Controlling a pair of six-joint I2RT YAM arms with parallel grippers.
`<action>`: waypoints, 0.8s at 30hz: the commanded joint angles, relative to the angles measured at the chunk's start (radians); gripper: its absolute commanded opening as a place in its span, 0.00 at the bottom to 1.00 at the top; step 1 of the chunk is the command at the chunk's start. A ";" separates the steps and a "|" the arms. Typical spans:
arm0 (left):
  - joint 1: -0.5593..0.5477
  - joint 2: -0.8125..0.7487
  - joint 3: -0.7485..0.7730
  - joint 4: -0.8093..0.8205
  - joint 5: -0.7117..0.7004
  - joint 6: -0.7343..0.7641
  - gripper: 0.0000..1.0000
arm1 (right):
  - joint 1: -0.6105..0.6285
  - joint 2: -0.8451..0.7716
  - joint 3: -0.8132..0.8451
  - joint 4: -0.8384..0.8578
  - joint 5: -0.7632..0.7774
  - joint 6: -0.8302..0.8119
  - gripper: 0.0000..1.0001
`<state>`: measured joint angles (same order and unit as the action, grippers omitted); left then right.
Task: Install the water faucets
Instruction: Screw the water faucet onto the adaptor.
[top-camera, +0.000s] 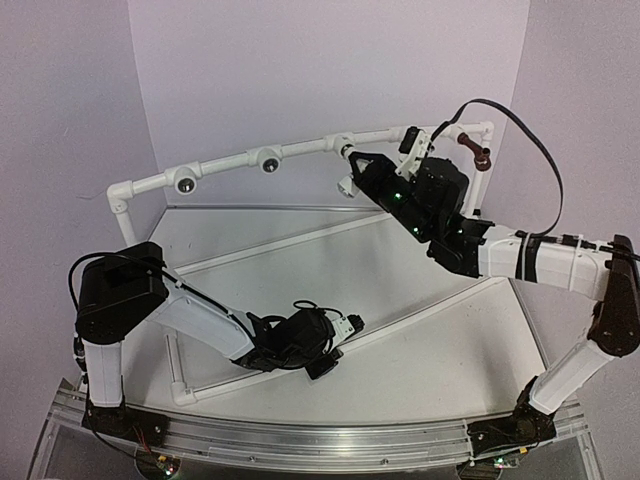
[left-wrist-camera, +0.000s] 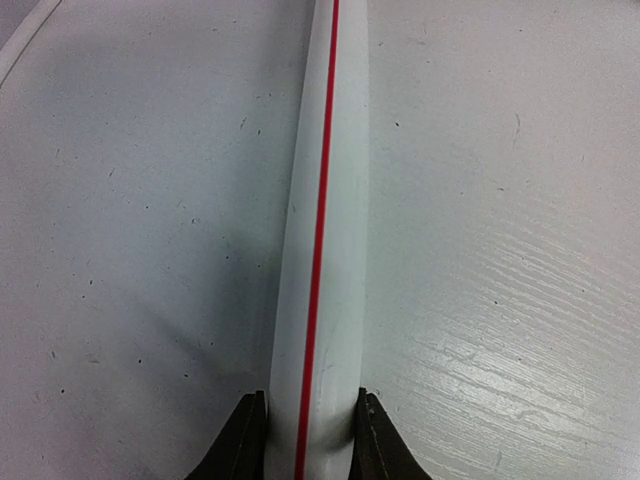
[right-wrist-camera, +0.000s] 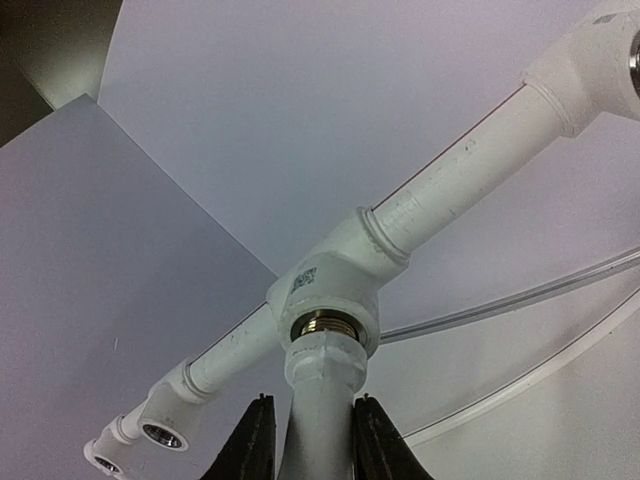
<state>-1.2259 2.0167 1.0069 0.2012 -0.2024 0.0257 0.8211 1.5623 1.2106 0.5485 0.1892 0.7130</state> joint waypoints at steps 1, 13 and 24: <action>-0.031 0.145 -0.079 -0.290 0.054 -0.182 0.00 | -0.036 0.048 0.044 0.070 0.092 0.093 0.00; -0.032 0.149 -0.070 -0.298 0.056 -0.184 0.00 | -0.017 0.077 0.059 0.067 0.136 0.284 0.00; -0.032 0.151 -0.066 -0.303 0.057 -0.188 0.00 | -0.010 0.086 0.041 0.074 0.181 0.436 0.00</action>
<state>-1.2259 2.0228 1.0153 0.1989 -0.2043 0.0257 0.8495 1.5902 1.2171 0.5942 0.2810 1.0588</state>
